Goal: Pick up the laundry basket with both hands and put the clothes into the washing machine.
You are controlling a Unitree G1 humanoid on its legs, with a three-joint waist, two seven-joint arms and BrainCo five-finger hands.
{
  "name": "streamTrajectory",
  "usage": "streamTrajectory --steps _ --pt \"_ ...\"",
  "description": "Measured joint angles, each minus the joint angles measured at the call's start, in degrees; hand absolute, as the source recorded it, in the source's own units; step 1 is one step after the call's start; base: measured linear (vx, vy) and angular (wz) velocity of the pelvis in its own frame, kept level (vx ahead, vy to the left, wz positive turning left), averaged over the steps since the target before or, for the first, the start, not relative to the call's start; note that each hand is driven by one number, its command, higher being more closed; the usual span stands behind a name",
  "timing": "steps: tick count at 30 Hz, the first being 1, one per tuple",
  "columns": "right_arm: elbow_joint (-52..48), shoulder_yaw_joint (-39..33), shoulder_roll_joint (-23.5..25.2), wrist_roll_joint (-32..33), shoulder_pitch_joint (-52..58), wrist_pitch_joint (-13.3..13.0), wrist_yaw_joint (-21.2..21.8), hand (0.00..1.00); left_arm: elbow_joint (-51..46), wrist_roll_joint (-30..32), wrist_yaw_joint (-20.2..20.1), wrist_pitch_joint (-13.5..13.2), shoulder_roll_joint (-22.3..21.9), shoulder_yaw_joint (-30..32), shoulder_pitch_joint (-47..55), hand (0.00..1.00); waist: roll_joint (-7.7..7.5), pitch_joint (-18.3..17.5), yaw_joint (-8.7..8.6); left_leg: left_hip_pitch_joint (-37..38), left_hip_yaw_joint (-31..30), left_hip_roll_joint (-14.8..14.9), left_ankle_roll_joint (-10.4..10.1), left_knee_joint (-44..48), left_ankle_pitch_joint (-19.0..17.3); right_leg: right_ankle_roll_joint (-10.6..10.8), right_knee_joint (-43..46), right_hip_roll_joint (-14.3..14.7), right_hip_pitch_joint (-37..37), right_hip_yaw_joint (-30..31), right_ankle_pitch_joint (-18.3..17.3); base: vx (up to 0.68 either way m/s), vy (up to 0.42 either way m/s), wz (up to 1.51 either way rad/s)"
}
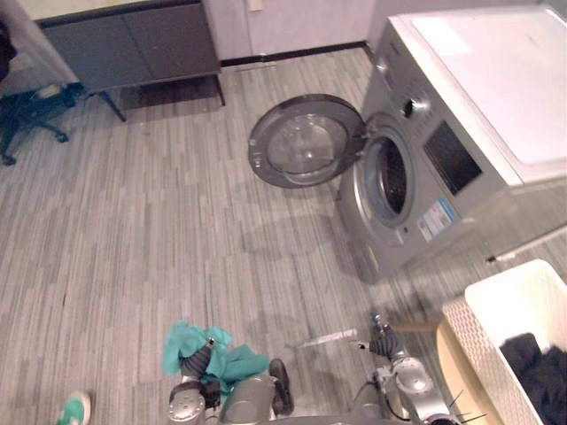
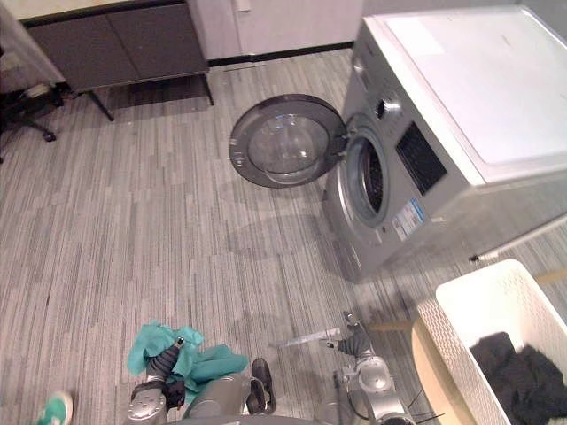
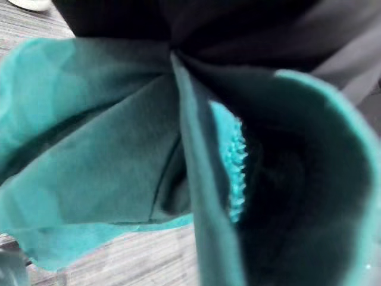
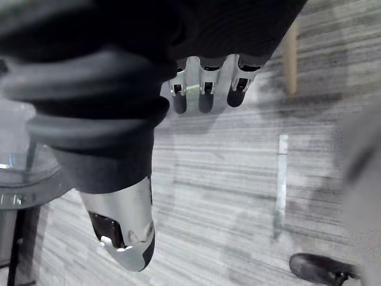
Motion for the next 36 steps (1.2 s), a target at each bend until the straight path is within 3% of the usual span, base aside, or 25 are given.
streamTrajectory --steps 2,3,5,6,7,8,9,10,11,12,14,15,18,21,22,24,25,26,28,29,30,32,33,35,36 --pt "-0.29 -0.02 0.14 0.02 0.05 -0.03 -0.09 0.00 0.02 0.01 -0.01 0.02 0.46 -0.07 -0.09 1.00 -1.13 0.46 -0.55 3.46 -0.76 -0.51 -1.08 -1.31 -0.77 -0.39 -7.45 2.07 -5.60 -3.74 -0.22 0.34 0.019 0.35" --pt "-0.31 -0.02 0.16 0.02 -0.19 -0.05 -0.09 0.00 0.02 0.01 -0.03 0.03 0.40 -0.07 -0.33 1.00 -0.58 0.96 -0.59 4.11 -0.85 -0.35 -1.38 -1.61 -1.03 -0.58 -10.98 2.87 -6.66 -5.26 0.00 0.37 -0.004 0.16" --pt "-0.55 -0.12 0.16 0.02 -0.44 -0.16 -0.09 0.00 0.02 0.05 -0.11 0.03 0.27 -1.06 -2.25 1.00 -0.63 1.05 -1.43 6.28 -2.19 0.35 -3.20 -3.23 -2.04 -0.91 -26.37 5.88 -9.95 -8.93 4.15 0.50 -0.064 0.37" --pt "-0.85 -0.12 0.13 -0.03 -0.51 -0.16 -0.11 0.00 0.02 0.06 -0.14 0.03 0.30 -1.66 -2.39 1.00 -1.04 0.87 -1.77 7.32 -2.40 0.74 -4.30 -3.65 -2.69 -1.35 -29.61 6.86 -10.01 -9.12 6.16 0.51 -0.103 0.42" --pt "-1.14 -0.04 0.20 -0.45 -0.22 -0.17 -0.09 0.00 0.00 0.52 -0.23 0.02 0.35 -2.25 -2.48 1.00 -1.00 0.78 -2.21 9.13 -2.86 1.01 -6.03 -3.77 -3.70 -2.51 -32.71 7.97 -9.81 -9.44 9.31 0.56 -0.138 0.35" --pt "-1.87 -0.08 0.20 -0.41 0.70 -0.22 -0.06 0.00 -0.03 1.17 -0.39 -0.05 0.31 -2.43 -2.33 1.00 -1.61 0.37 -2.28 10.77 -3.28 1.07 -7.92 -2.87 -4.80 -6.57 -32.23 7.97 -9.32 -8.99 13.33 0.73 -0.223 0.31" --pt "-2.01 -0.27 -0.05 -0.43 0.73 -0.14 -0.02 0.00 0.04 1.38 -1.22 -0.05 -0.74 -3.79 -2.31 1.00 -0.55 -0.12 -2.22 9.60 -3.31 3.71 -9.45 4.19 -5.56 -9.13 -30.07 9.05 -8.07 -9.53 13.35 0.62 -0.198 0.17" --pt "-2.09 -0.27 -0.04 -0.43 0.75 -0.19 -0.02 0.00 0.05 1.45 -1.34 -0.03 -0.85 -3.98 -2.29 1.00 -0.12 -0.26 -2.16 8.48 -3.28 4.64 -9.65 6.63 -5.46 -9.45 -30.36 9.43 -7.60 -9.76 12.91 0.62 -0.198 0.03" --pt "-2.49 -0.28 0.20 -0.43 0.92 -0.19 0.02 0.00 0.03 2.11 -1.63 -0.03 -1.52 -4.50 -2.44 1.00 1.46 0.06 -2.22 4.07 -3.06 8.21 -12.84 19.66 -3.19 -10.24 -31.96 12.20 -4.55 -10.35 11.49 0.48 -0.143 -0.30" --pt "-2.73 -0.17 0.82 -0.44 1.15 -0.04 0.05 0.00 0.01 2.61 -2.25 0.01 -2.79 -4.36 -2.13 1.00 2.50 0.01 -1.90 0.10 -3.08 11.89 -12.14 32.04 4.16 -11.26 -34.04 15.39 -0.78 -9.47 10.42 0.73 -0.200 -0.62" --pt "-3.48 -0.22 2.20 -0.39 1.46 -0.06 -0.14 0.00 -0.08 2.72 -2.52 0.19 -3.68 -4.42 -1.43 1.00 2.55 0.04 -1.39 -3.73 -2.40 15.97 -11.15 44.41 4.82 -11.91 -37.06 18.67 4.48 -6.30 9.97 0.65 -0.135 -1.11" --pt "-3.86 -0.56 3.30 -0.35 1.57 -0.14 -0.48 0.00 -0.63 2.72 -2.65 0.37 -4.30 -6.09 -2.03 1.00 1.55 -0.03 -0.39 -6.26 -0.48 17.07 -9.67 48.65 3.58 -11.90 -39.74 19.61 9.25 -2.28 9.99 0.53 -0.071 -1.21" --pt "-3.19 -0.59 3.26 -0.35 1.47 -0.16 -1.14 0.00 -1.45 2.73 -2.72 0.29 -4.86 -8.67 -3.81 1.00 1.16 -0.11 -0.37 -10.18 -0.40 16.70 -8.41 44.03 1.77 -11.82 -43.53 19.81 13.95 2.37 10.04 0.44 0.005 -1.02" --pt "-0.88 -0.84 3.44 -0.41 0.51 -0.05 -1.30 0.00 -2.08 2.85 -2.75 0.18 -5.37 -8.98 -4.93 1.00 0.71 0.15 -0.15 -12.41 -11.20 10.71 -8.78 21.80 -0.20 -11.10 -44.90 19.84 16.72 9.75 10.12 0.33 0.162 -1.27" --pt "0.01 -0.97 3.43 -0.41 -0.43 -0.06 -1.45 0.00 -2.09 2.86 -2.66 0.21 -5.34 -8.93 -4.93 1.00 0.45 0.30 0.23 -12.39 -19.15 7.54 -9.30 12.87 0.14 -9.23 -44.71 19.70 17.10 14.23 9.36 0.28 0.256 -1.73" --pt "0.54 -1.22 3.03 -0.47 -0.83 -0.13 -1.88 0.00 -1.71 2.85 -2.55 0.27 -5.70 -8.95 -4.98 1.00 1.33 0.06 1.03 -11.38 -27.07 5.85 -11.91 4.29 2.77 -5.68 -43.53 20.27 17.11 19.85 7.34 0.27 0.292 -1.90" --pt "0.65 -1.17 1.83 -0.48 -0.13 -0.15 -2.20 0.00 -0.93 2.85 -2.52 0.28 -6.55 -9.12 -4.54 1.00 3.69 -0.68 1.05 -10.96 -28.43 6.94 -12.19 2.27 8.51 -3.66 -41.69 21.97 16.96 22.99 5.60 0.25 0.379 -1.76" --pt "1.59 -1.39 1.88 -0.53 0.11 0.09 -2.58 0.00 0.48 2.86 -2.56 0.45 -6.34 -10.21 -4.95 1.00 3.16 -0.43 0.85 -10.71 -25.79 6.97 -11.72 5.34 8.68 -1.87 -38.52 21.51 16.75 25.30 2.92 0.24 0.441 -1.61" --pt "1.36 -1.06 2.64 -0.99 2.03 -0.06 -2.49 0.00 1.01 2.85 -2.57 0.61 -4.39 -10.67 -5.28 1.00 0.66 -1.60 0.65 -8.72 -19.57 5.40 -9.46 4.49 6.40 0.67 -34.12 17.94 13.25 27.17 1.06 0.13 0.344 -1.31" --pt "1.64 -0.77 3.06 -1.04 1.88 -0.04 -2.55 0.00 1.01 2.84 -2.50 0.62 -3.60 -10.56 -5.50 1.00 -0.93 -2.37 0.86 -7.71 -16.07 4.93 -8.87 3.74 5.75 1.03 -32.58 16.55 11.67 27.80 0.91 0.03 0.242 -1.58" --pt "2.14 -0.45 3.30 -1.09 1.44 -0.04 -2.54 0.00 1.01 2.85 -2.51 0.70 -2.81 -10.58 -5.36 1.00 -1.42 -2.60 0.85 -6.68 -12.54 4.87 -8.01 3.05 5.28 1.78 -31.75 14.76 10.18 25.10 1.39 0.00 0.214 -1.58" --pt "3.41 -0.39 3.62 -1.08 0.45 0.04 -2.55 0.00 1.01 2.85 -2.49 1.05 -2.03 -10.54 -5.32 1.00 -1.73 -2.67 0.86 -5.24 -8.01 4.79 -6.67 2.21 5.03 2.14 -32.11 11.56 9.16 16.92 2.11 -0.01 0.191 -1.37" --pt "4.74 -0.39 3.67 -1.09 -0.35 0.10 -2.54 0.00 1.00 2.84 -2.47 1.27 -1.82 -10.46 -5.36 1.00 -1.26 -2.42 -0.33 -3.60 -4.05 5.36 -5.93 1.37 4.66 1.34 -32.52 8.19 9.39 6.57 3.14 0.01 0.115 -1.17" --pt "5.49 -0.32 3.68 -1.14 -1.16 0.19 -2.54 0.00 0.67 2.81 -2.45 1.32 -1.77 -9.72 -5.33 1.00 -0.63 -2.44 -0.25 -0.80 0.74 6.33 -5.59 -0.41 4.24 -0.51 -32.90 4.24 10.49 -6.77 3.87 0.04 0.102 -1.42" --pt "5.50 -0.34 3.70 -1.68 -1.70 0.27 -2.65 0.00 0.52 2.80 -2.46 1.31 -1.35 -8.44 -5.46 1.00 -0.25 -2.75 -0.49 -0.09 3.89 7.44 -6.03 -0.80 4.05 0.11 -34.33 3.67 11.04 -10.06 5.63 0.05 0.060 -1.33"
